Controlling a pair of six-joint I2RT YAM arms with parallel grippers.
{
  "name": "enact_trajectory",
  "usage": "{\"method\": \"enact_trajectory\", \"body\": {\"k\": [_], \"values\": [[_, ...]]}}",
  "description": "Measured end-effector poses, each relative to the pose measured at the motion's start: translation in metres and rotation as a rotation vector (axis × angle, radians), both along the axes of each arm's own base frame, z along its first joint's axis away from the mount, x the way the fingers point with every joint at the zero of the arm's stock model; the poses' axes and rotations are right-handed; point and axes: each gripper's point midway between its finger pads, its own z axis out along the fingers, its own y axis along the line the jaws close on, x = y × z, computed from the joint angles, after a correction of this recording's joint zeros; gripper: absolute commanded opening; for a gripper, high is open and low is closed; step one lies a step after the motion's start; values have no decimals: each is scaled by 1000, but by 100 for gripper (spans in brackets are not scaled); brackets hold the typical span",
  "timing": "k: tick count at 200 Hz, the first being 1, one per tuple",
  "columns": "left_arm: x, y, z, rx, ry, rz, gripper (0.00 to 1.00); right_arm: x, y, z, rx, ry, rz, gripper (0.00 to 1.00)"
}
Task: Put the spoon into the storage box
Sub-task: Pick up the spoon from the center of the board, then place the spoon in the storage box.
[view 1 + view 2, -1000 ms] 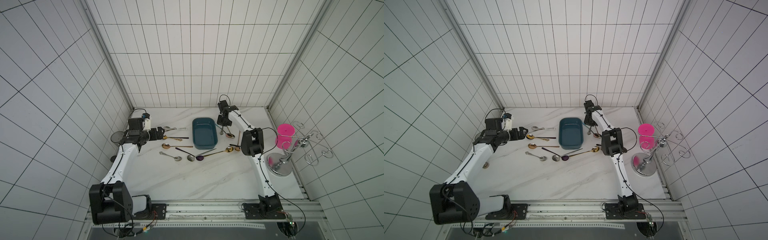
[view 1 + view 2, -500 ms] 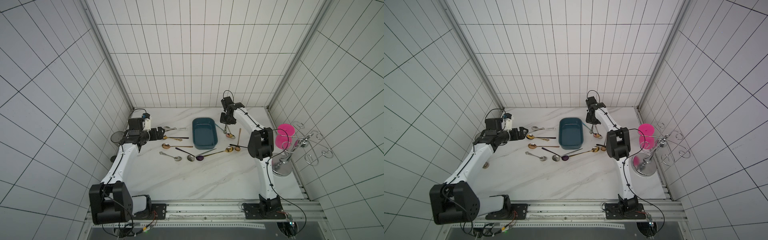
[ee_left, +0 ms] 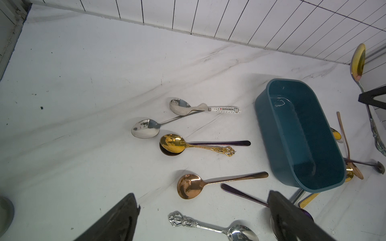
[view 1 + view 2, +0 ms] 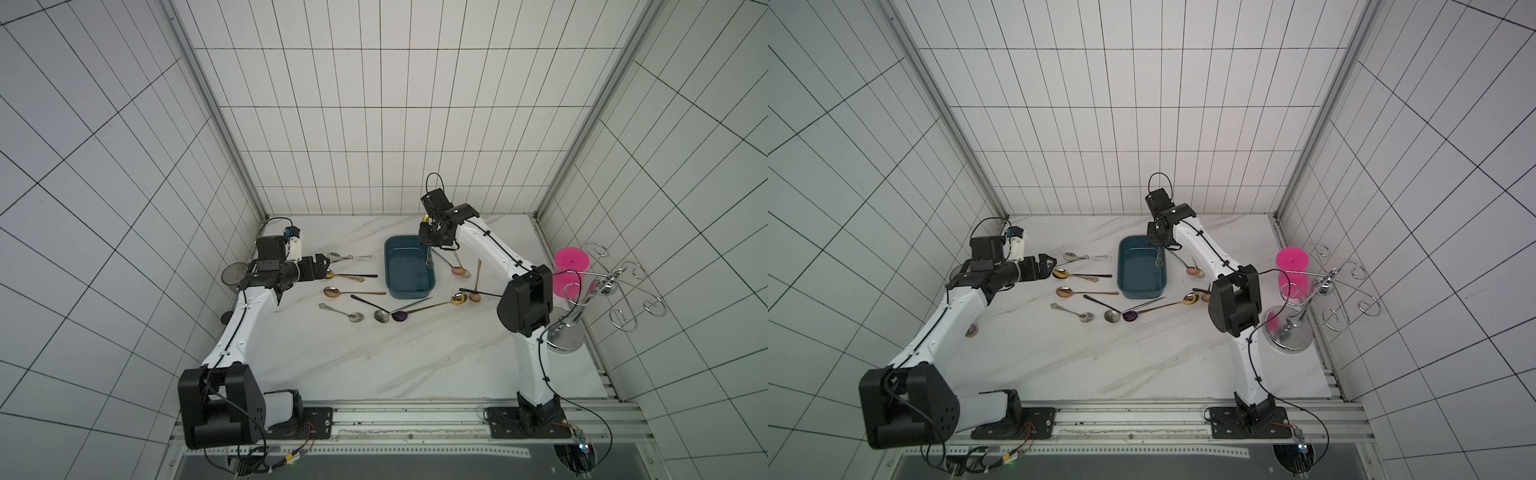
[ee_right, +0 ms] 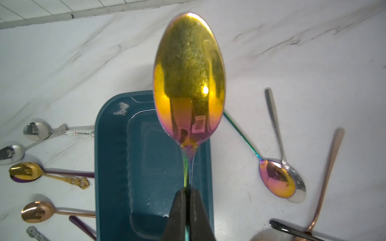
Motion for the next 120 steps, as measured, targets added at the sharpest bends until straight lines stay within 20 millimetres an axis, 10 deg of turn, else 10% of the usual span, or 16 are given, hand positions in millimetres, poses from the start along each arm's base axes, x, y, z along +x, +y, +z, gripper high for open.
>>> {"method": "enact_trajectory", "body": {"k": [120], "values": [[-10, 9, -12, 27, 54, 3, 98, -46, 80, -35, 95, 68, 188, 0]]}}
